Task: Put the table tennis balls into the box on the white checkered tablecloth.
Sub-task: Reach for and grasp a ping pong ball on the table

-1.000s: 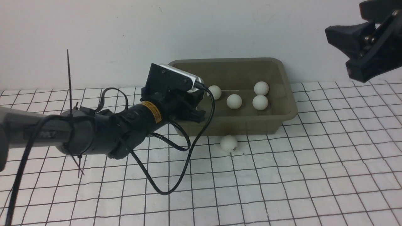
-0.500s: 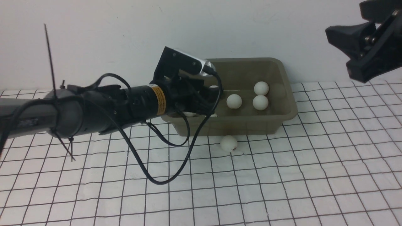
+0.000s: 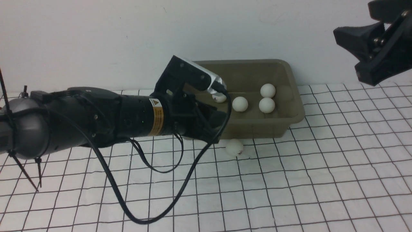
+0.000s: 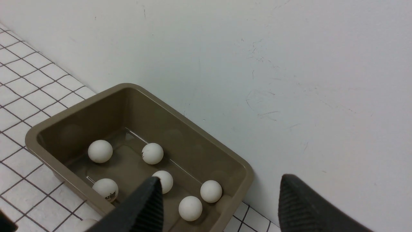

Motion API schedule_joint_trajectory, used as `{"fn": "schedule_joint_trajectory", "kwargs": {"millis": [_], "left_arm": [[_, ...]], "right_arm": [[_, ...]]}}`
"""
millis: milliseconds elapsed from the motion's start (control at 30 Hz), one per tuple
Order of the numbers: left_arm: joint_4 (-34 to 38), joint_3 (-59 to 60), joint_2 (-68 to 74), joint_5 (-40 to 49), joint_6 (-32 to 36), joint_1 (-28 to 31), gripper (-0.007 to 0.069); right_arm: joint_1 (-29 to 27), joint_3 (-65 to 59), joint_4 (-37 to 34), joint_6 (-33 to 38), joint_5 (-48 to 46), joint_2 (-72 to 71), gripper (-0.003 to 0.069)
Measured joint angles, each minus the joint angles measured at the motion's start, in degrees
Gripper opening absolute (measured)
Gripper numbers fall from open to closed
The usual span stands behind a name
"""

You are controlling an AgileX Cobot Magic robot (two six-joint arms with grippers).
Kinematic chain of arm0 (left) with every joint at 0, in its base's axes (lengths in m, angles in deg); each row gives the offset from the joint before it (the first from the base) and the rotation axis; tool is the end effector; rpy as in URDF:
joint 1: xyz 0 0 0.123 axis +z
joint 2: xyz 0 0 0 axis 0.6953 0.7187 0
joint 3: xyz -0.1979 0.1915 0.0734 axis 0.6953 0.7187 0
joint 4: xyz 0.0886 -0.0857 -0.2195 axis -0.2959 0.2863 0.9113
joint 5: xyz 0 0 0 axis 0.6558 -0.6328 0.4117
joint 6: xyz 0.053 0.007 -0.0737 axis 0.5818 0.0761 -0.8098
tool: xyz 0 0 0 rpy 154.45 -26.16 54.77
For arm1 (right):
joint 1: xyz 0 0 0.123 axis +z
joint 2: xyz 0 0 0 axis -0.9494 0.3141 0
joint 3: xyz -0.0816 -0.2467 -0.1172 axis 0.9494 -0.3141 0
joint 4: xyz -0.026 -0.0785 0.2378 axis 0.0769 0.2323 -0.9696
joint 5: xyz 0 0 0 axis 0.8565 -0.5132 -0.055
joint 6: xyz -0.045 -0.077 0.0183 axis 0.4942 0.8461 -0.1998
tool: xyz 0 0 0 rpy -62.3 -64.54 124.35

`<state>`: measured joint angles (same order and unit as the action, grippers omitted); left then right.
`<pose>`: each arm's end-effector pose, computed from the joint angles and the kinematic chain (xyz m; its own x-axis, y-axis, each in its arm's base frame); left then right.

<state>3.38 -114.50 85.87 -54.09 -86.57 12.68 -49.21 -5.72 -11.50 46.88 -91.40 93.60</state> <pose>0.2632 -0.2083 0.2223 -0.4544 0.3290 -0.8278 0.8017 0.5562 -0.2190 0.2146 0.0877 0.3987 -0.1789 -0.4821 -0.8577 -0.4748 0.8058 -0.3539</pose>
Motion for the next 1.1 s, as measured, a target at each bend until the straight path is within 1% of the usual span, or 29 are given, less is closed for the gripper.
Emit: {"fn": "schedule_joint_trajectory", "kwargs": {"millis": [167, 333, 467, 633, 700, 967, 1100], "left_arm": [[0.2, 1.9, -0.1, 4.6, 0.5, -1.9, 0.0174], [1.9, 1.7, 1.0, 11.6, 0.6, -1.9, 0.0174], [3.2, -0.3, 3.7, 15.1, 0.6, -1.9, 0.0179], [3.2, -5.7, 9.4, 15.7, 0.6, -1.9, 0.0228], [3.2, -7.0, 10.7, 15.1, 0.6, -1.9, 0.0259], [3.0, -7.4, 11.0, 9.8, 0.4, -1.9, 0.0272], [0.6, -7.4, 11.0, 10.4, 0.2, -1.9, 0.0272]], "right_arm": [[0.0, 0.0, 0.0, -0.1, 0.0, 0.0, 0.0442], [0.0, 0.0, 0.0, -0.2, 0.1, 0.0, 0.0442], [0.0, 0.0, 0.0, -0.2, 0.9, 0.0, 0.0442], [0.0, 0.0, -0.2, -0.2, 1.3, 0.0, 0.0442], [0.0, 0.0, -0.2, -0.2, 1.3, 0.0, 0.0442], [0.0, 0.0, -0.2, -0.2, 1.3, 0.0, 0.0442], [0.0, 0.0, -0.2, -0.2, 1.3, 0.0, 0.0442]]}}
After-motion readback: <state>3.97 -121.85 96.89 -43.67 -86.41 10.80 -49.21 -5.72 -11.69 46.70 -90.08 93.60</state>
